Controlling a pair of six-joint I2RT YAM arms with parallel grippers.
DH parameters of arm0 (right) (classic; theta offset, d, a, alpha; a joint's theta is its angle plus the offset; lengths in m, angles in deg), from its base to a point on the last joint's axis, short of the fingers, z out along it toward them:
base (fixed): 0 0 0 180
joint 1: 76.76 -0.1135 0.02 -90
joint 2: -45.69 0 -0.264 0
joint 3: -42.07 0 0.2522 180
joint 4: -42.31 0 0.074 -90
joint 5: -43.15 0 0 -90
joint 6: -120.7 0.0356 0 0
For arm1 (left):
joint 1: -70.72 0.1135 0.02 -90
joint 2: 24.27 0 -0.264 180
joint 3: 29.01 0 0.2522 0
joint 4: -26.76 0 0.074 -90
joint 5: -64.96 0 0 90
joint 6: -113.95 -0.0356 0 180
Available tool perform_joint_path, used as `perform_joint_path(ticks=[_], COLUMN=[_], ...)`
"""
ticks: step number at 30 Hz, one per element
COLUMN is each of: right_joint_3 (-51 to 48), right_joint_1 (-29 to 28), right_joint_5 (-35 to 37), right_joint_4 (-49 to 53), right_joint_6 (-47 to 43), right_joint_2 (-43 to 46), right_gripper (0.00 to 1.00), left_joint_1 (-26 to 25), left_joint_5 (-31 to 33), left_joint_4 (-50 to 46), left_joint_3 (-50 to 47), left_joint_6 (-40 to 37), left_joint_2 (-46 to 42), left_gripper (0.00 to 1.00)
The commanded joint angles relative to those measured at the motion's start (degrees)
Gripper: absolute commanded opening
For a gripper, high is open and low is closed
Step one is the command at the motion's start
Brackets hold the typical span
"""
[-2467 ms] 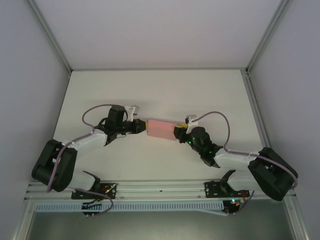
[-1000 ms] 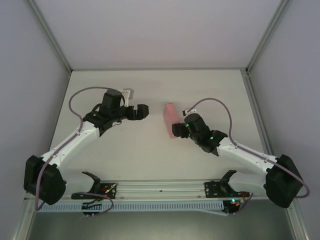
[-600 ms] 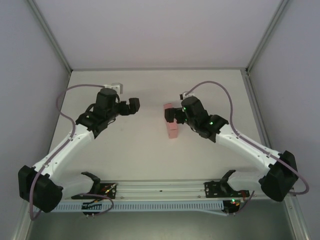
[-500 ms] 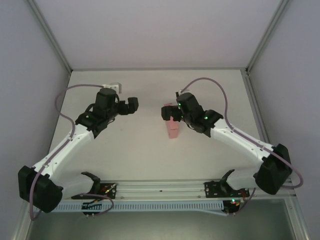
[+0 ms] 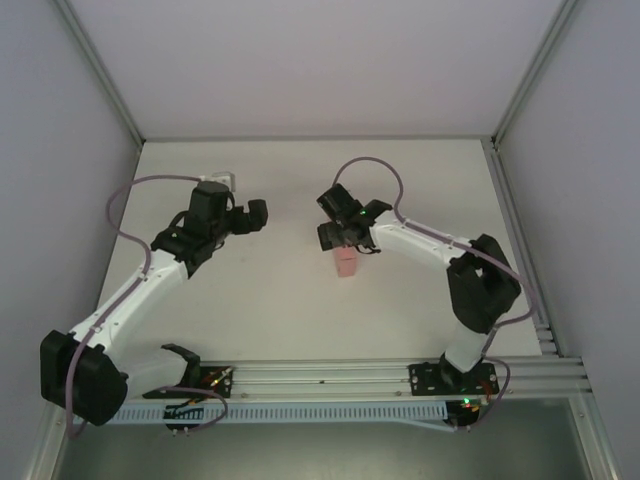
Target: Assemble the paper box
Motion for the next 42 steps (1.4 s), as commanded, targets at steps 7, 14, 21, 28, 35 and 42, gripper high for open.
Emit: perform_joint_path(ticks=[7, 14, 21, 28, 35, 42], right_joint_3=[5.2, 1.1, -10.8, -14.5, -14.6, -13.1], right_joint_1=[0.3, -1.9, -2.0, 0.3, 2.0, 1.8], right_joint_5=[0.2, 4.7, 6.4, 5.9, 1.2, -0.1], right_joint_4=[4.5, -1.2, -24.1, -34.3, -35.2, -27.7], right_joint_6=[-9.2, -44.3, -73.0, -85.4, -84.5, -80.3], right_joint_2=[-3.3, 3.0, 8.9, 3.5, -0.8, 0.6], right_gripper=[0.40, 0.38, 0.39, 0.51, 0.55, 0.69], left_joint_1=[0.5, 0.6, 0.7, 0.9, 1.1, 1.2], left_joint_5=[1.1, 1.7, 4.1, 7.1, 7.7, 7.8], left_joint_4=[-0.3, -0.1, -1.2, -3.5, -4.8, -5.3], left_joint_3=[-0.9, -1.2, -0.8, -0.1, 0.6, 1.0], left_joint_6=[-1.9, -2.3, -2.1, -1.3, -0.5, -0.7], left_joint_2=[0.0, -0.7, -1.0, -1.2, -1.4, -1.3], left_gripper=[1.00, 1.00, 1.00, 1.00, 1.00, 1.00])
